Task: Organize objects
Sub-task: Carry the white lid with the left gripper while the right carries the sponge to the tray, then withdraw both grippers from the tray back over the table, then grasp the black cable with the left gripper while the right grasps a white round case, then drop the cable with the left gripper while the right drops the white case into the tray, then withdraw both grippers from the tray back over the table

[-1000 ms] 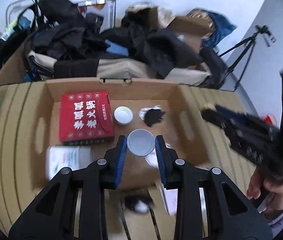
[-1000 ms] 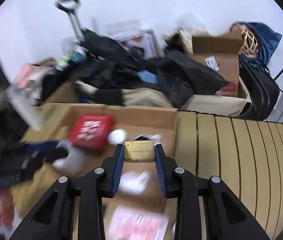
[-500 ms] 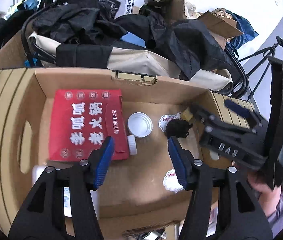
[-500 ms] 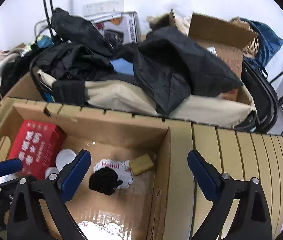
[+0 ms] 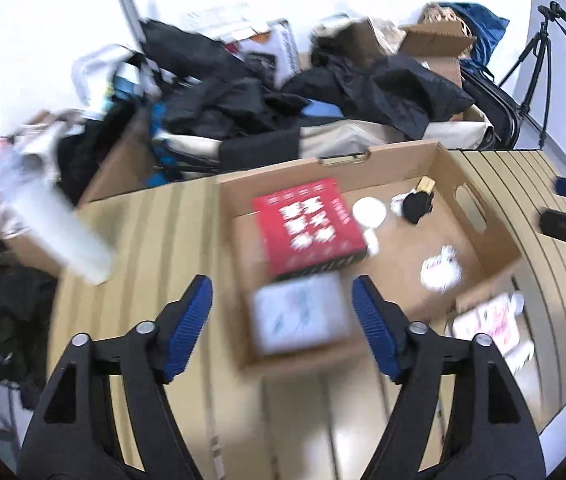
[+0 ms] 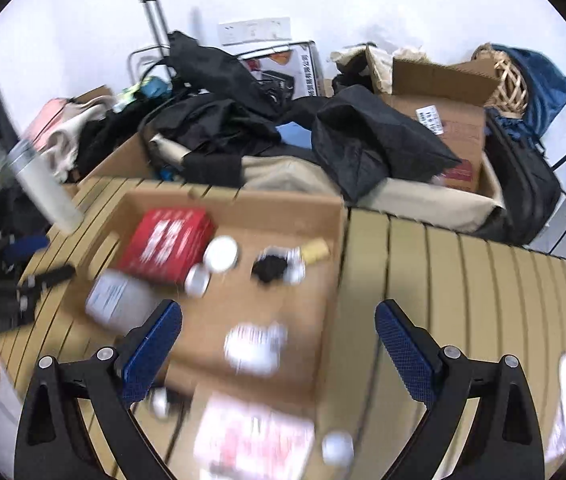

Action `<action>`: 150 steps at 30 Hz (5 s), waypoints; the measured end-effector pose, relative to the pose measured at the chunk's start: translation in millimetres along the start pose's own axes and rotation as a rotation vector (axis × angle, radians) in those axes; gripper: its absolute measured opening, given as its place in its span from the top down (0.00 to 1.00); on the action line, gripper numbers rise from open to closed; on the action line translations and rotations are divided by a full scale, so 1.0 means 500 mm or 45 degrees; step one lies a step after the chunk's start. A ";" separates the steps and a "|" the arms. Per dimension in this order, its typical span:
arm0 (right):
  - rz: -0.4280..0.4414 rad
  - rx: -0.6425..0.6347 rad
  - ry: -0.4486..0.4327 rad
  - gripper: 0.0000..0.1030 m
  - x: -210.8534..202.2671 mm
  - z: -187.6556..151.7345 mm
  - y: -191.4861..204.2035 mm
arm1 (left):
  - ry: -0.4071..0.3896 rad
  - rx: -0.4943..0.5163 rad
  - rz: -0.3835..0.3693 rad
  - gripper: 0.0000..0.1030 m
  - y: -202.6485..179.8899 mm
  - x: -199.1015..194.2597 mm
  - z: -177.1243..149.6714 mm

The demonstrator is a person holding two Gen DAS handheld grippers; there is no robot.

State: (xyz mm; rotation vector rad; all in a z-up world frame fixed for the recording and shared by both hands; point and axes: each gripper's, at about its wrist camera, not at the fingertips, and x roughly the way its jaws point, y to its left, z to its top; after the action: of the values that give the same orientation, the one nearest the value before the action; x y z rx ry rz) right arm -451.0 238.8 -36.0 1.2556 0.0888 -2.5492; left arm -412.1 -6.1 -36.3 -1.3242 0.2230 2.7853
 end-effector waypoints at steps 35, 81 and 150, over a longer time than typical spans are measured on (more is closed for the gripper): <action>0.084 0.079 -0.051 0.16 -0.245 -0.495 0.133 | 0.086 -0.165 -0.234 0.12 -0.172 0.067 -0.193; 0.030 -0.190 0.056 0.69 0.163 -0.286 0.290 | 0.095 -0.470 -0.422 0.86 0.070 -0.085 -0.382; -0.025 0.089 0.052 0.20 -0.108 -0.058 0.001 | 0.122 -0.199 -0.139 0.15 -0.028 -0.096 -0.007</action>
State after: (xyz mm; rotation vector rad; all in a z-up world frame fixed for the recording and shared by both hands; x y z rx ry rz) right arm -397.7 256.5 -11.4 1.3388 0.0202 -2.5643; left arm -377.9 8.3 -2.9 -1.4571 -0.0636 2.6990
